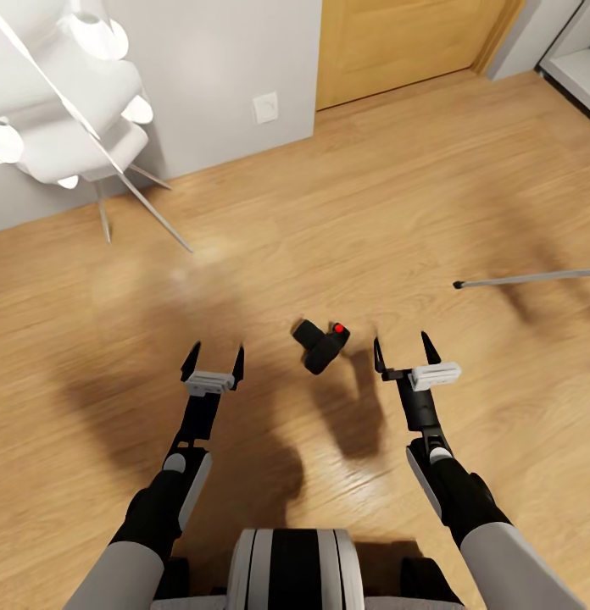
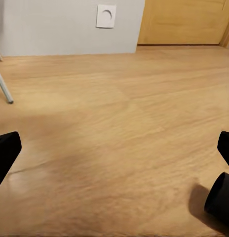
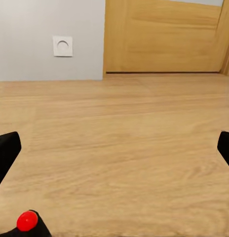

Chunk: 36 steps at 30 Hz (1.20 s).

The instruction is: Attach the digital camera to the camera tripod in the bedroom.

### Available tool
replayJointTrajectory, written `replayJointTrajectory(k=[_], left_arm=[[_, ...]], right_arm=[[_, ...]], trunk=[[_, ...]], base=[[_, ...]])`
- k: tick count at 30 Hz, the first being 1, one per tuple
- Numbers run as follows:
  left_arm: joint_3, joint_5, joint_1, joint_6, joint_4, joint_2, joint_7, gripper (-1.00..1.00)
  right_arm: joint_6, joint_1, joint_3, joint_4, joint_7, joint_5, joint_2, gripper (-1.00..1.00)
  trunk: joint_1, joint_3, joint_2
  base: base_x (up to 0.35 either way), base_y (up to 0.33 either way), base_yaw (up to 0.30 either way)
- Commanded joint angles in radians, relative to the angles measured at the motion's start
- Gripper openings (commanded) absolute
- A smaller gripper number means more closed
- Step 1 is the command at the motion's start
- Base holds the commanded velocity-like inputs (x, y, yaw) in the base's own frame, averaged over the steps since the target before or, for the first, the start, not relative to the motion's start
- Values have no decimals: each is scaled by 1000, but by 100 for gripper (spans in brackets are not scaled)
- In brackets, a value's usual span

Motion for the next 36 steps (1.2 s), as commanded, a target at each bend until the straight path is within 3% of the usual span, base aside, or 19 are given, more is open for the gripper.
replayJointTrajectory(k=[1,15,25,36], left_arm=[[1,1,0,-2,0,0,-4,100],[1,1,-1,-3,0,0,-4,100],[-1,1,0,-2,1,-1,-5,100],[-2,1,-1,-1,15,-3,-5,100]], right_arm=[[-2,0,2,0,-5,5,-1,100],[-11,0,2,0,-5,11,-1,100],[-60,0,2,1,-5,52,-1,100],[-69,0,2,1,-5,71,-1,100]], trunk=[[0,-4,0],[7,-59,-4],[11,-97,-6],[16,-98,-9]], base=[[0,0,0],[0,0,0],[0,0,0],[0,0,0]])
